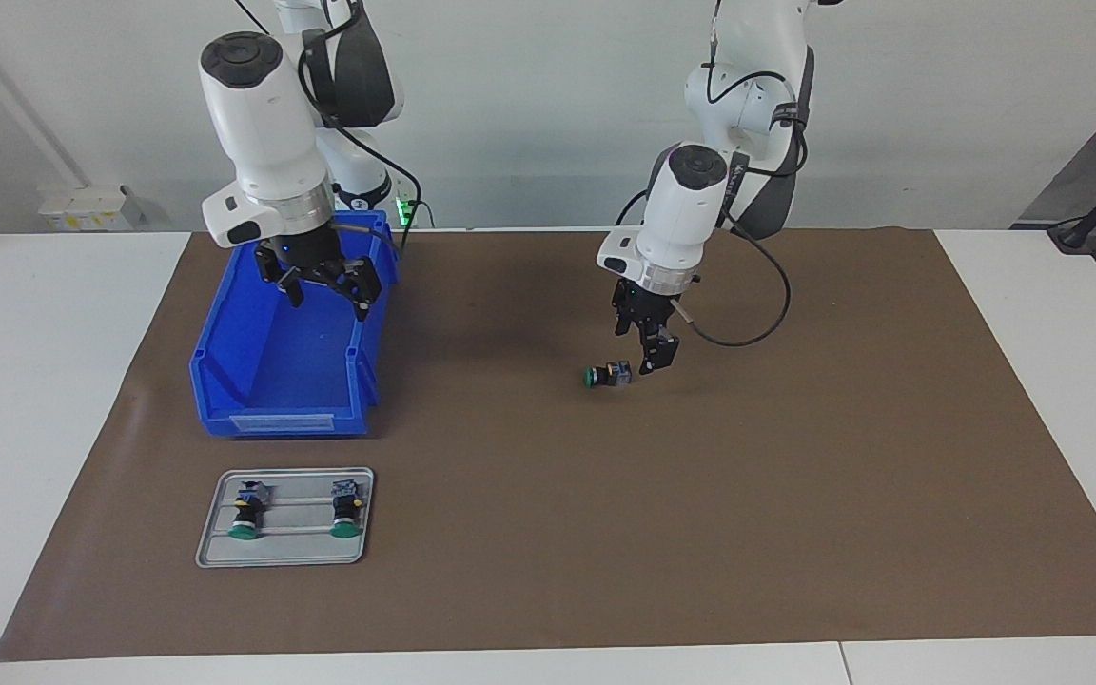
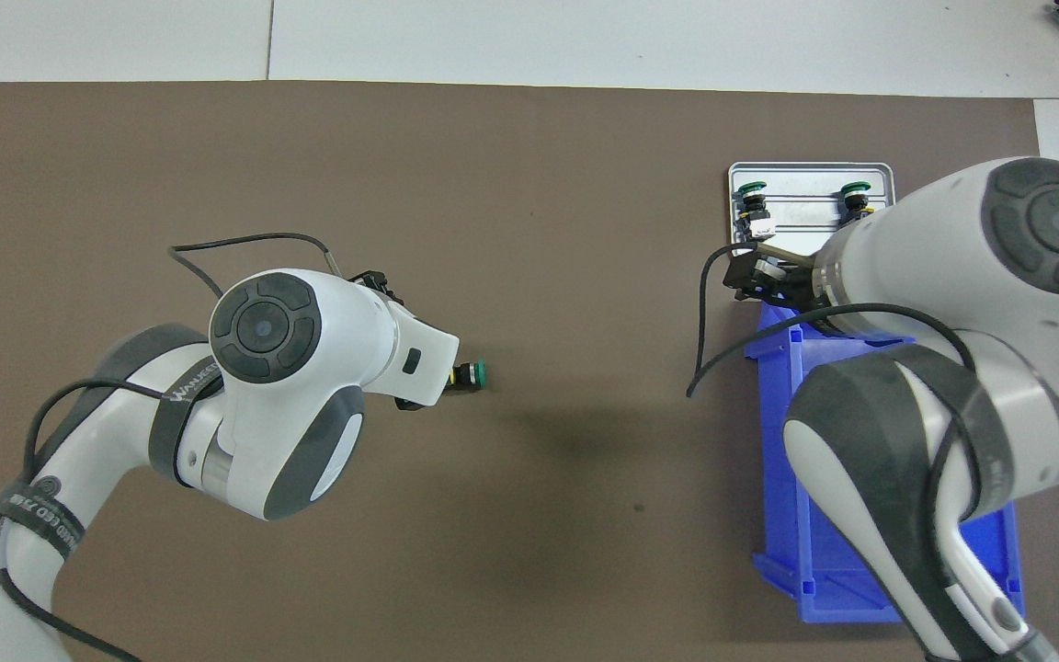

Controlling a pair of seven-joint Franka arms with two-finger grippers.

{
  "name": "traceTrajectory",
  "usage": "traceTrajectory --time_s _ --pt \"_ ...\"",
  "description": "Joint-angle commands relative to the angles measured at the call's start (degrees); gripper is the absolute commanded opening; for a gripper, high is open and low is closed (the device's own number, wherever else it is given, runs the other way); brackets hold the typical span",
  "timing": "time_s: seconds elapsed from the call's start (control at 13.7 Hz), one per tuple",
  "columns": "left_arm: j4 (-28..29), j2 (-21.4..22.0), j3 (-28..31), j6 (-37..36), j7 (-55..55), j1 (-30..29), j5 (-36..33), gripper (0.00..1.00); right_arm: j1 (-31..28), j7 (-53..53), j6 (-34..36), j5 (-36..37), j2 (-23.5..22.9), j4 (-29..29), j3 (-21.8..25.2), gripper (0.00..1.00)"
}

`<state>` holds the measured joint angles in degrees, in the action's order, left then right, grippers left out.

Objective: Place and press button with both arms
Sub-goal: 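Retract the right gripper beside the bin while the left gripper holds item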

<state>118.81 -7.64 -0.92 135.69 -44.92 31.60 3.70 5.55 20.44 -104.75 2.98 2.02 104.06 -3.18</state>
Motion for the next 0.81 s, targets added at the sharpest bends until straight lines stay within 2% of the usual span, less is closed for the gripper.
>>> traceTrajectory --time_s 0.0,0.15,0.44,0.73 --pt "-0.2 -5.2 1.1 6.9 -0.9 2.6 1.0 0.9 -3.5 -8.7 2.8 -1.0 0.2 -3.1 -0.3 1.0" --pt "-2.5 -9.1 1.1 8.8 -0.7 2.7 1.0 0.9 -5.1 -9.6 4.3 -1.0 -0.5 -5.9 -0.3 1.0" --pt "-3.0 -9.4 1.1 7.9 -0.6 2.7 1.0 0.9 -7.3 -10.3 13.1 -4.8 -4.3 -16.0 -0.2 1.0" --pt "-2.4 -9.2 1.0 6.6 -0.3 4.1 1.3 0.9 -7.7 -11.7 15.1 -4.7 -3.6 -16.7 -0.2 1.0"
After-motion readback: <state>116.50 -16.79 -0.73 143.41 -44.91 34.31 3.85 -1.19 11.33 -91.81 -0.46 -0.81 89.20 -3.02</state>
